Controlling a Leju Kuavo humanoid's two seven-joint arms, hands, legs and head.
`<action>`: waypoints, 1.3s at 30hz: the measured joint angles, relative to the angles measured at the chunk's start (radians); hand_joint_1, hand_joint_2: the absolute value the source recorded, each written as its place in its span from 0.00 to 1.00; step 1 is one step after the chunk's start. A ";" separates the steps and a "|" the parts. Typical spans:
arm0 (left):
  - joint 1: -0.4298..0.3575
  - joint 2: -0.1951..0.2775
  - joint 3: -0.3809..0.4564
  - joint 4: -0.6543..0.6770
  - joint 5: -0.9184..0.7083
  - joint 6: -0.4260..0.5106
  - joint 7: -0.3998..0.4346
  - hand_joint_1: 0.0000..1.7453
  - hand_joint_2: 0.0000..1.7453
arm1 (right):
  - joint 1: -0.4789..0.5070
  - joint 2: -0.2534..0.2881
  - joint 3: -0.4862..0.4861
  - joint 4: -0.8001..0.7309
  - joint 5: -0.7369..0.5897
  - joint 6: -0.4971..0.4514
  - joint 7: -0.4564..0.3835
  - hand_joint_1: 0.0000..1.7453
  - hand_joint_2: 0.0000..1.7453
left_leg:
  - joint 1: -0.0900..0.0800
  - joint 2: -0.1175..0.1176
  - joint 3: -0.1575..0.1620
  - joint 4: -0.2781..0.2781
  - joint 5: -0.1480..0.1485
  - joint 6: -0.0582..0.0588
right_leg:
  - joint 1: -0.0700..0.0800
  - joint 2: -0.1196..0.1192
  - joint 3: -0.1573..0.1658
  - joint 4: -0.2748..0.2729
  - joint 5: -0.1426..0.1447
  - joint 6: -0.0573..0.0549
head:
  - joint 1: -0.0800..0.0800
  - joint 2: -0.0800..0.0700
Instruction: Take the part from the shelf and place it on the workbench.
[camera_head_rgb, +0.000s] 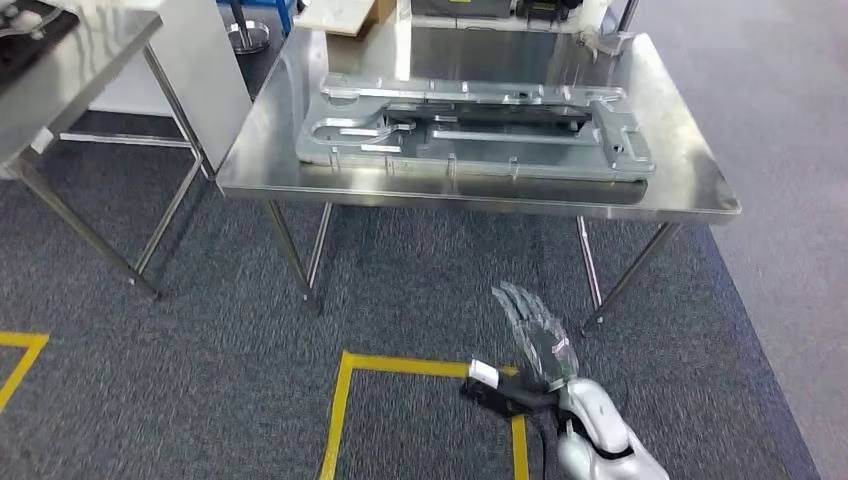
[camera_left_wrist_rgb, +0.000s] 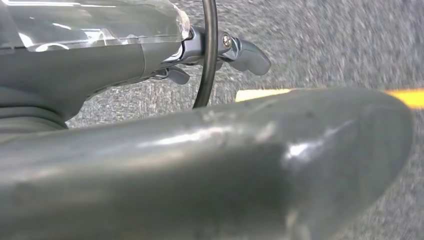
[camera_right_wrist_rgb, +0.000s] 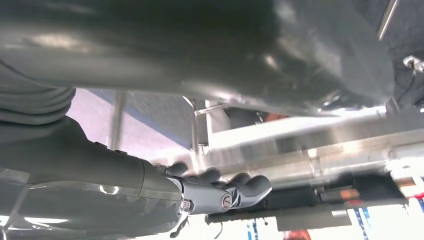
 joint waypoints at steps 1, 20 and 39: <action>0.001 0.000 0.006 0.000 0.003 0.003 0.000 0.00 0.00 | 0.045 0.002 -0.017 -0.023 0.007 -0.007 -0.004 0.00 0.00 | 0.000 0.004 -0.011 -0.002 0.013 0.010 | -0.002 0.004 -0.012 0.029 -0.042 0.003 | 0.000 0.000; 0.009 -0.012 0.128 0.000 0.064 0.064 -0.016 0.00 0.00 | 0.526 0.046 -0.540 -0.080 -0.253 -0.052 -0.292 0.00 0.00 | -0.008 0.026 -0.189 0.251 -0.090 -0.043 | 0.005 0.006 0.155 -0.053 -0.097 -0.057 | 0.000 0.000; -0.006 -0.017 0.178 0.000 0.059 0.094 -0.013 0.00 0.00 | 0.246 0.263 -1.040 0.876 -0.313 -0.135 0.031 0.00 0.00 | -0.008 0.000 -0.030 -0.030 0.042 0.010 | -0.020 0.034 0.074 0.133 -0.167 0.010 | 0.000 0.000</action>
